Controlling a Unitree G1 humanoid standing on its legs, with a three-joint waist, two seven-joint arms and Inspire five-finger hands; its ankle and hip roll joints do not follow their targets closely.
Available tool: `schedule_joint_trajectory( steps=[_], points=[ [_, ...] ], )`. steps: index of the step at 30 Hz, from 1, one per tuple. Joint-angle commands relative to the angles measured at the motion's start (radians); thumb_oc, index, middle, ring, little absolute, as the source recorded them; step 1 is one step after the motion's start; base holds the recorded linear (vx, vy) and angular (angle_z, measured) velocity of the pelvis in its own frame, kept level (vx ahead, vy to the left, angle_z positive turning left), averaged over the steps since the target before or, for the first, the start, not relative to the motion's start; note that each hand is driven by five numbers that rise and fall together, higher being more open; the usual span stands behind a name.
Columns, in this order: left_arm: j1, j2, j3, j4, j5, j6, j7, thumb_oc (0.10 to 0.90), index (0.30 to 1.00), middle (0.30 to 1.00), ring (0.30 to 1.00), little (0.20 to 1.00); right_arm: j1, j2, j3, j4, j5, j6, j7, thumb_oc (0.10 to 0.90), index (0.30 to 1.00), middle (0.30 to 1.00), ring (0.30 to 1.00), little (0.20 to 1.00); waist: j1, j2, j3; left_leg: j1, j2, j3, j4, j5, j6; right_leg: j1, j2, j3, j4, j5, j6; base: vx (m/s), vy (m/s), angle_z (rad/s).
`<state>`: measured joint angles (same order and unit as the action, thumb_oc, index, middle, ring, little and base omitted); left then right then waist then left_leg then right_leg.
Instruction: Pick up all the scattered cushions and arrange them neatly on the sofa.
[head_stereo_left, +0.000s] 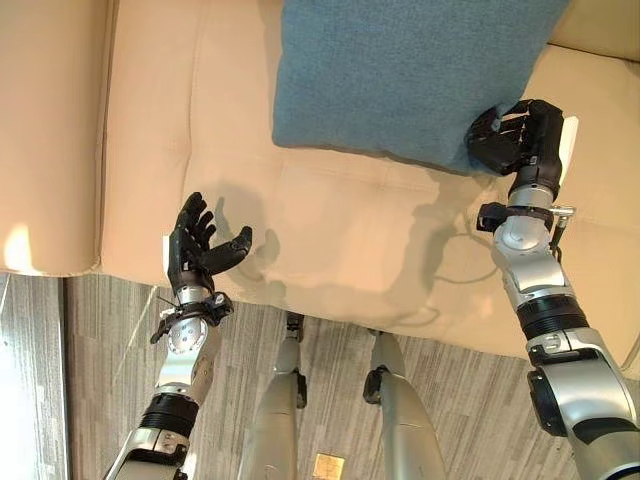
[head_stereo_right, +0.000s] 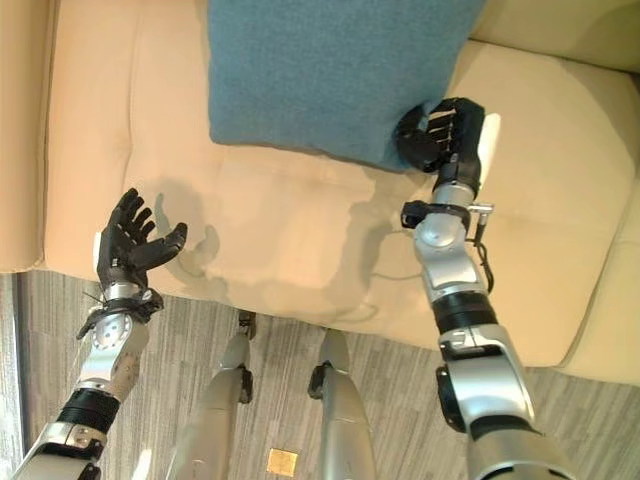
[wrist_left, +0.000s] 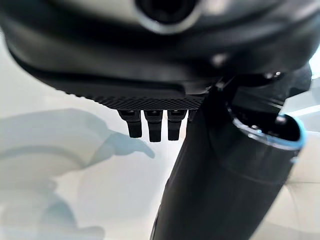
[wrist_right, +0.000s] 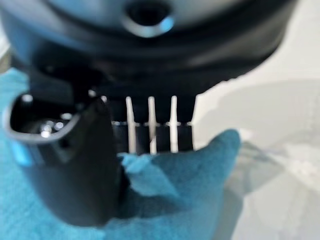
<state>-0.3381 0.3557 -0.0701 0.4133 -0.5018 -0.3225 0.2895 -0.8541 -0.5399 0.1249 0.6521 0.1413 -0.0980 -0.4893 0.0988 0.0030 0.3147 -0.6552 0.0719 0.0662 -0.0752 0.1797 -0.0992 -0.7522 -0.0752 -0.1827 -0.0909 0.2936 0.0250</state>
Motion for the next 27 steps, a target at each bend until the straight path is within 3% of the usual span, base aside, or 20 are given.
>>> schedule_joint_trajectory(
  steps=[1,5,11,12,16,18,21,27],
  points=[
    [0.037,0.063,0.016,-0.065,0.029,-0.079,0.007,0.8,0.9,0.9,0.9,0.9,-0.004,0.014,0.055,-0.057,-0.049,-0.085,-0.004,0.8,0.9,0.9,0.9,0.9,0.011,-0.019,-0.09,-0.019,-0.014,-0.019,-0.012,-0.041,-0.044,0.093,-0.056,-0.02,0.004,-0.193,0.146,0.0,0.0,0.0],
    [0.106,0.099,0.015,-0.111,0.009,-0.068,-0.057,0.8,0.9,0.9,0.9,0.9,0.081,-0.065,0.004,-0.059,-0.065,-0.07,-0.004,0.8,0.9,0.9,0.9,0.9,-0.001,-0.027,-0.092,0.015,-0.014,-0.012,-0.012,-0.046,-0.048,0.133,-0.059,-0.032,0.004,-0.196,0.148,0.0,-0.011,0.06],
    [0.207,0.117,0.029,-0.145,0.001,-0.046,-0.106,0.8,0.9,0.9,0.9,0.9,0.239,-0.118,-0.073,-0.096,-0.061,-0.076,0.011,0.8,0.9,0.9,0.9,0.9,-0.018,-0.043,-0.103,0.076,-0.007,-0.007,-0.012,-0.061,-0.049,0.204,-0.056,-0.041,0.004,-0.207,0.149,0.0,0.001,0.05],
    [0.265,0.122,0.019,-0.148,0.018,-0.023,-0.138,0.8,0.9,0.9,0.9,0.9,0.357,-0.109,-0.121,-0.134,-0.046,-0.088,0.035,0.8,0.9,0.9,0.9,0.9,-0.039,-0.05,-0.108,0.132,0.001,-0.002,-0.012,-0.072,-0.047,0.262,-0.052,-0.046,0.004,-0.216,0.148,0.04,-0.01,0.01],
    [0.335,0.125,0.006,-0.136,0.065,0.013,-0.169,0.8,0.9,0.9,0.9,0.9,0.507,-0.072,-0.159,-0.191,-0.058,-0.094,0.079,0.8,0.9,0.9,0.9,0.9,-0.065,-0.059,-0.117,0.219,0.015,0.012,-0.012,-0.089,-0.042,0.351,-0.047,-0.046,0.004,-0.235,0.147,0.05,-0.013,-0.1],
    [0.41,0.105,-0.007,-0.073,0.143,0.065,-0.197,0.8,0.9,0.9,0.9,0.9,0.679,-0.004,-0.162,-0.209,-0.095,-0.082,0.153,0.8,0.9,0.9,0.9,0.9,-0.101,-0.061,-0.146,0.323,0.027,0.039,-0.012,-0.108,-0.03,0.449,-0.038,-0.047,0.004,-0.254,0.144,0.09,-0.039,-0.16],
    [0.433,0.091,-0.021,-0.026,0.189,0.083,-0.206,0.8,0.9,0.9,0.9,0.9,0.739,0.032,-0.151,-0.194,-0.113,-0.073,0.179,0.8,0.9,0.9,0.9,0.9,-0.116,-0.058,-0.154,0.365,0.026,0.048,-0.012,-0.113,-0.023,0.484,-0.033,-0.044,0.004,-0.257,0.141,0.02,-0.015,-0.17],
    [0.438,0.012,-0.036,0.298,0.348,0.147,-0.18,0.8,0.9,0.9,0.9,0.9,0.878,0.122,-0.073,-0.082,-0.196,-0.043,0.242,0.8,0.9,0.9,0.9,0.9,-0.152,-0.05,-0.205,0.493,0.045,0.079,-0.012,-0.136,-0.014,0.602,-0.005,-0.022,0.004,-0.291,0.127,0.04,-0.058,-0.14]
  ],
)
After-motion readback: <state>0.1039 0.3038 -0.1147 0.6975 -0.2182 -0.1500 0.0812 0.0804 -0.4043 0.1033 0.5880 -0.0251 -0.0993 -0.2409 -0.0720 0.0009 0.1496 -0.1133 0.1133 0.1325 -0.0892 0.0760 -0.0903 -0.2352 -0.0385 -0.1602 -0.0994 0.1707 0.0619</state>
